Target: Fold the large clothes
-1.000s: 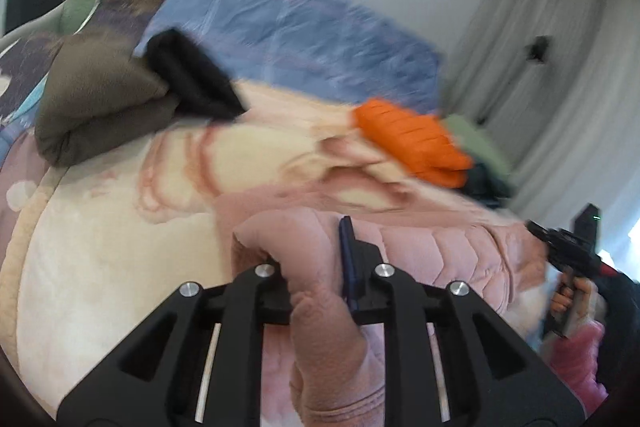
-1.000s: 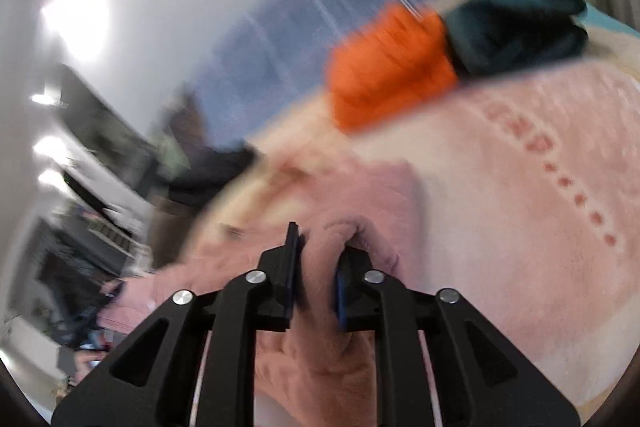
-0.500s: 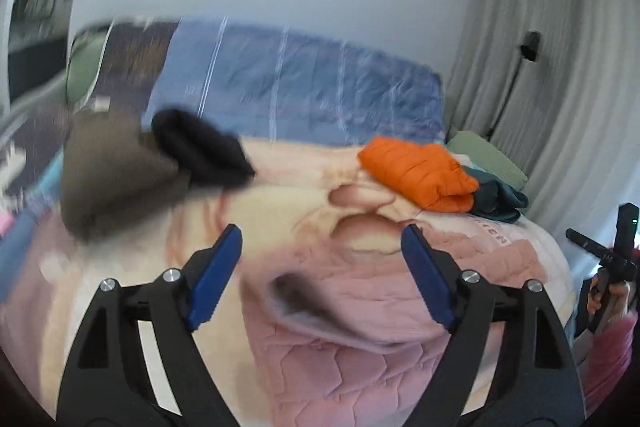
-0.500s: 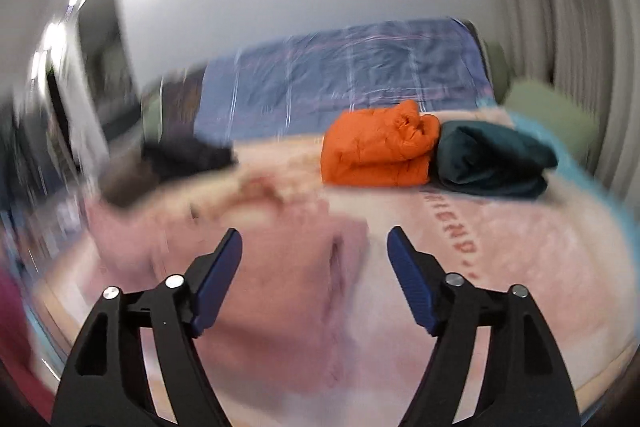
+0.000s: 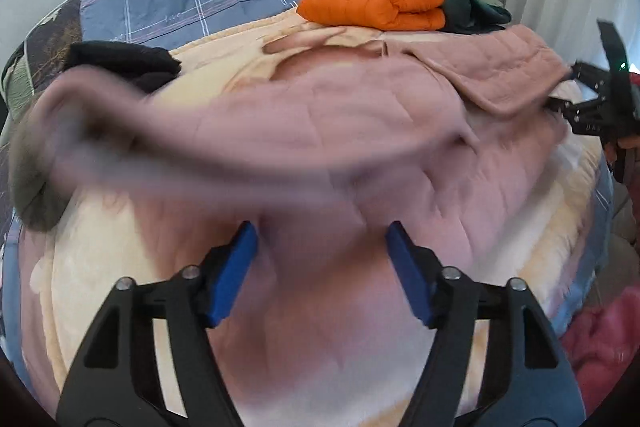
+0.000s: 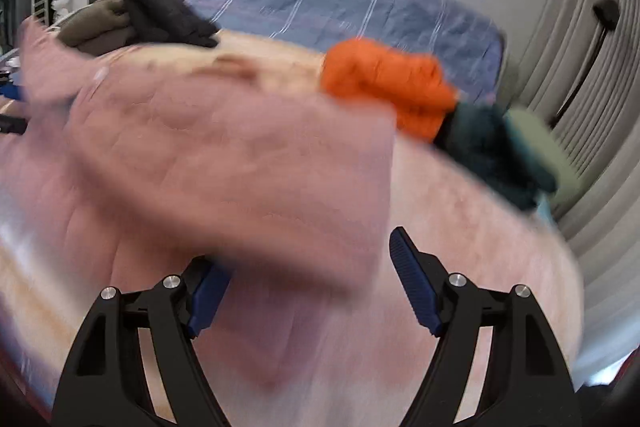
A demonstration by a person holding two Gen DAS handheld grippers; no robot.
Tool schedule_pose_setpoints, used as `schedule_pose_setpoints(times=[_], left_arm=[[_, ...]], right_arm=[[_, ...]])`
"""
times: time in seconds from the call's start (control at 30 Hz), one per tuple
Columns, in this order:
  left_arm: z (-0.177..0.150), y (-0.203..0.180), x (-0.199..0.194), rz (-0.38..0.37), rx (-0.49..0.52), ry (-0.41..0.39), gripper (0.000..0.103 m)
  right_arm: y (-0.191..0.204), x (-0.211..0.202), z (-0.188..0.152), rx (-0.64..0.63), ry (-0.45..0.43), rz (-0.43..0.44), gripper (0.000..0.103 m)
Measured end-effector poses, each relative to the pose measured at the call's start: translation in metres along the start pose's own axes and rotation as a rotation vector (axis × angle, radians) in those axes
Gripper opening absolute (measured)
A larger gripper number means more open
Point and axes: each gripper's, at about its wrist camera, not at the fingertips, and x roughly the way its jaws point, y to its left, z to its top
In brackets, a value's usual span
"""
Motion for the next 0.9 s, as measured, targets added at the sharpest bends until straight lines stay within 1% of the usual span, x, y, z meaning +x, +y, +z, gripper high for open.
schedule_pose_setpoints(times=[0.03,0.07,0.1,0.13,0.17,0.2,0.23,0.27,0.33,0.4,0.47,0.5,0.57,0.63,0.67,0.7,0.73,0.77,0.8,0.83,0.87,0.9], left_arm=[[0.016,0.006,0.004,0.004,0.003,-0.017,0.063],[0.031,0.013,0.004,0.017,-0.004,-0.048,0.063],[0.047,0.023,0.003,0.032,-0.026,-0.092,0.064],[0.062,0.032,0.0,0.048,-0.058,-0.138,0.067],[0.078,0.048,-0.005,0.088,-0.109,-0.191,0.069],[0.086,0.058,-0.008,0.123,-0.147,-0.221,0.069],[0.092,0.066,-0.012,0.133,-0.175,-0.236,0.07],[0.095,0.076,-0.015,0.124,-0.2,-0.246,0.071],[0.094,0.089,-0.018,0.113,-0.225,-0.254,0.079],[0.087,0.102,-0.012,0.12,-0.239,-0.233,0.082],[0.081,0.118,0.006,0.113,-0.279,-0.178,0.082],[0.077,0.128,0.021,0.082,-0.318,-0.13,0.083],[0.063,0.137,0.037,0.049,-0.38,-0.072,0.083],[0.056,0.147,0.057,0.014,-0.425,-0.03,0.083],[0.054,0.147,0.063,0.002,-0.432,-0.026,0.081],[0.053,0.148,0.068,0.0,-0.431,-0.026,0.065],[0.053,0.148,0.072,0.0,-0.424,-0.021,0.034],[0.051,0.149,0.072,-0.013,-0.423,-0.023,0.022],[0.051,0.149,0.068,-0.037,-0.432,-0.048,0.012],[0.054,0.144,0.056,-0.045,-0.42,-0.106,0.011],[0.057,0.139,0.045,-0.026,-0.395,-0.157,0.011],[0.06,0.136,0.034,-0.004,-0.37,-0.204,0.011]], right_arm=[[-0.003,0.001,0.014,0.01,-0.033,-0.025,0.077],[-0.014,0.006,0.032,0.055,-0.071,-0.049,0.077],[-0.028,0.011,0.048,0.126,-0.088,-0.057,0.077],[-0.043,0.016,0.059,0.201,-0.089,-0.049,0.077],[-0.055,0.02,0.066,0.268,-0.089,-0.038,0.077],[-0.067,0.023,0.071,0.33,-0.089,-0.026,0.077],[-0.08,0.025,0.073,0.397,-0.087,0.0,0.077],[-0.086,0.026,0.073,0.427,-0.086,0.026,0.078],[-0.096,0.03,0.068,0.465,-0.08,0.085,0.078],[-0.103,0.041,0.06,0.476,-0.055,0.121,0.078],[-0.108,0.063,0.055,0.5,-0.014,0.158,0.078],[-0.106,0.073,0.054,0.526,0.015,0.195,0.078],[-0.107,0.093,0.05,0.588,0.068,0.281,0.078],[-0.103,0.108,0.05,0.603,0.099,0.335,0.078],[-0.101,0.115,0.051,0.595,0.111,0.351,0.074],[-0.098,0.117,0.052,0.588,0.117,0.362,0.042],[-0.095,0.121,0.053,0.58,0.131,0.382,0.019],[-0.093,0.124,0.053,0.602,0.15,0.407,0.013],[-0.096,0.12,0.053,0.634,0.131,0.413,0.011],[-0.1,0.113,0.054,0.656,0.09,0.423,0.01],[-0.107,0.101,0.055,0.678,0.036,0.423,0.008],[-0.111,0.093,0.057,0.693,0.008,0.413,0.008]])
